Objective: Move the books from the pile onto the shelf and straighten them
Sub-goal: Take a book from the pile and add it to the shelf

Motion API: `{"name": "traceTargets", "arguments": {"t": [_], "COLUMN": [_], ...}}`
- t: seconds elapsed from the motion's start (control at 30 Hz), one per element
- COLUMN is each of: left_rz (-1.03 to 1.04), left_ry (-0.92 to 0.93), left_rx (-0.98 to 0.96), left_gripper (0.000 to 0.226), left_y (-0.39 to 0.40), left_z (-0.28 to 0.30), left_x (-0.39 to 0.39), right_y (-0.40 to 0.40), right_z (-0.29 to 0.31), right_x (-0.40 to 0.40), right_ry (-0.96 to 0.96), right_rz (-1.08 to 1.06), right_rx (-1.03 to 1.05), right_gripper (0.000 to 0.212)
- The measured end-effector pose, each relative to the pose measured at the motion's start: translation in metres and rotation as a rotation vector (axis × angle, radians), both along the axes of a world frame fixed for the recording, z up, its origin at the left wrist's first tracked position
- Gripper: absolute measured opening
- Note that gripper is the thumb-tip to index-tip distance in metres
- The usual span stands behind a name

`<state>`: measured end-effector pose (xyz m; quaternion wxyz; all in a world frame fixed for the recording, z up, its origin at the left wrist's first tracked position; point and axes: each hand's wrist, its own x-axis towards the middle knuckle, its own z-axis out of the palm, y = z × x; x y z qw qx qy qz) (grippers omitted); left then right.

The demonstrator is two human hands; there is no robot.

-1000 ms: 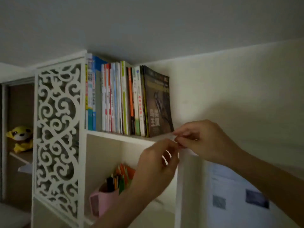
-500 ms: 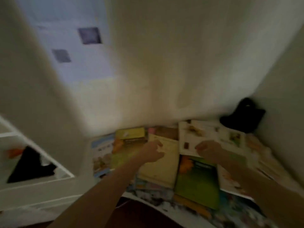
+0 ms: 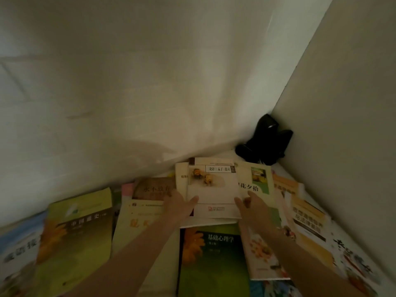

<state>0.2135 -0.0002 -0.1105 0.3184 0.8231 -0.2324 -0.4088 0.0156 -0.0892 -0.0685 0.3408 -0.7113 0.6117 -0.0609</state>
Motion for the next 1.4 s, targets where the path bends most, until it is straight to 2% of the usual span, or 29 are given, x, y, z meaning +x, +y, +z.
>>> {"name": "traceTargets", "arguments": {"t": [0.07, 0.17, 0.3, 0.4, 0.53, 0.6, 0.67, 0.73, 0.87, 0.93, 1.0, 1.1, 1.2, 1.33, 1.4], "left_rz": [0.069, 0.15, 0.159, 0.136, 0.275, 0.332, 0.356, 0.373, 0.322, 0.323, 0.324, 0.318, 0.312, 0.322, 0.371], "left_ry": [-0.018, -0.045, -0.006, 0.0, 0.147, 0.141, 0.115, 0.126, 0.097, 0.077, 0.096, 0.206, 0.277, 0.256, 0.28], "left_rx": [0.034, 0.038, -0.074, -0.197, -0.32, -0.317, -0.233, -0.137, -0.133, -0.154, -0.181, -0.211, -0.164, -0.138, -0.139], "left_gripper": [0.073, 0.065, 0.047, 0.043, 0.036, 0.028, 0.026, 0.028, 0.065, 0.06, 0.051, 0.044, 0.04, 0.04, 0.038], "left_y": [-0.011, -0.014, -0.008, 0.006, 0.047, 0.071, 0.09, 0.099, 0.103, 0.102, 0.104, 0.116, 0.13, 0.136, 0.134], "left_z": [-0.006, -0.008, 0.002, 0.021, 0.033, 0.028, 0.016, 0.006, -0.013, -0.002, 0.005, 0.014, 0.013, 0.008, 0.012], "left_x": [0.003, 0.0, -0.011, -0.022, -0.026, -0.024, -0.02, -0.018, -0.015, -0.022, -0.026, -0.028, -0.037, -0.045, -0.046], "right_y": [-0.004, 0.001, 0.012, 0.018, 0.023, 0.013, -0.01, -0.032, -0.053, -0.059, -0.065, -0.066, -0.064, -0.032, 0.001], "right_z": [-0.011, -0.027, -0.03, -0.026, -0.008, -0.008, -0.012, -0.018, -0.019, -0.023, -0.023, -0.022, -0.015, 0.022, 0.043], "right_x": [0.01, 0.017, 0.02, 0.016, -0.008, -0.033, -0.062, -0.083, -0.077, -0.069, -0.063, -0.058, -0.057, -0.057, -0.058], "right_ry": [0.008, 0.126, -0.092, -0.181, -0.324, -0.253, -0.11, 0.043, 0.108, 0.138, 0.148, 0.02, -0.169, -0.653, -0.745], "right_rz": [-0.022, -0.055, -0.025, 0.038, 0.184, 0.117, 0.019, -0.034, -0.064, -0.047, -0.026, -0.129, -0.187, -0.286, -0.228], "right_rx": [-0.003, -0.024, -0.048, -0.029, 0.075, -0.029, -0.11, -0.091, 0.001, 0.054, 0.135, 0.325, 0.343, 0.383, 0.383], "right_gripper": [0.059, 0.071, 0.072, 0.066, 0.044, 0.042, 0.043, 0.055, 0.082, 0.08, 0.066, 0.04, 0.029, 0.028, 0.033]}}
